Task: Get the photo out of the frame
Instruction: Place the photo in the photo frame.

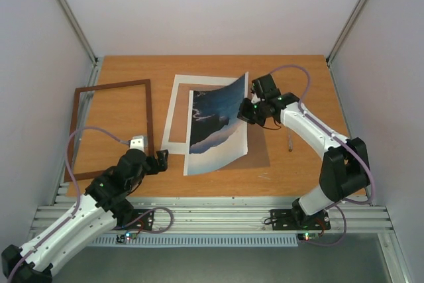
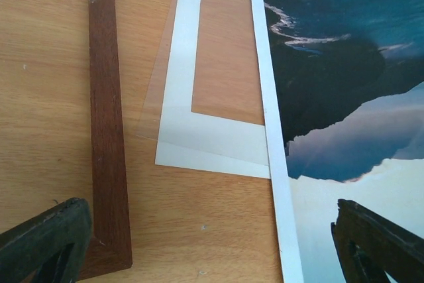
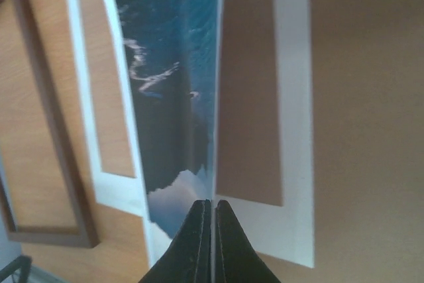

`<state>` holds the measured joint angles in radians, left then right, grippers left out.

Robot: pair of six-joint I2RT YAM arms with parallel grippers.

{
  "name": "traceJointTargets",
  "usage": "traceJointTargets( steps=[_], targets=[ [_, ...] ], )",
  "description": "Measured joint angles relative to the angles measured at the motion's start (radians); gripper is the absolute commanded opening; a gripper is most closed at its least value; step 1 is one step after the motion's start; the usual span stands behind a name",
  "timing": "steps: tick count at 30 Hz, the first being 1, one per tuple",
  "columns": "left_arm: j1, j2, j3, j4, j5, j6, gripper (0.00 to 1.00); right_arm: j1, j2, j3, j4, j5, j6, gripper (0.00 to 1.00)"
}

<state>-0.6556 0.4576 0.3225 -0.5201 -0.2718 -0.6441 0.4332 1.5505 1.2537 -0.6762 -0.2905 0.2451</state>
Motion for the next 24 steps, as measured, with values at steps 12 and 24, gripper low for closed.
traceJointTargets(
  steps=[12,24],
  targets=[
    [0.0,-0.009,-0.005,0.001,0.018,0.0,0.99,-0.174,0.007,-0.267,0.249,-0.14,-0.022,0.01],
    [0.0,-0.015,-0.007,0.01,0.023,0.002,0.99,-0.247,0.219,-0.178,0.29,-0.287,-0.181,0.03]
  ],
)
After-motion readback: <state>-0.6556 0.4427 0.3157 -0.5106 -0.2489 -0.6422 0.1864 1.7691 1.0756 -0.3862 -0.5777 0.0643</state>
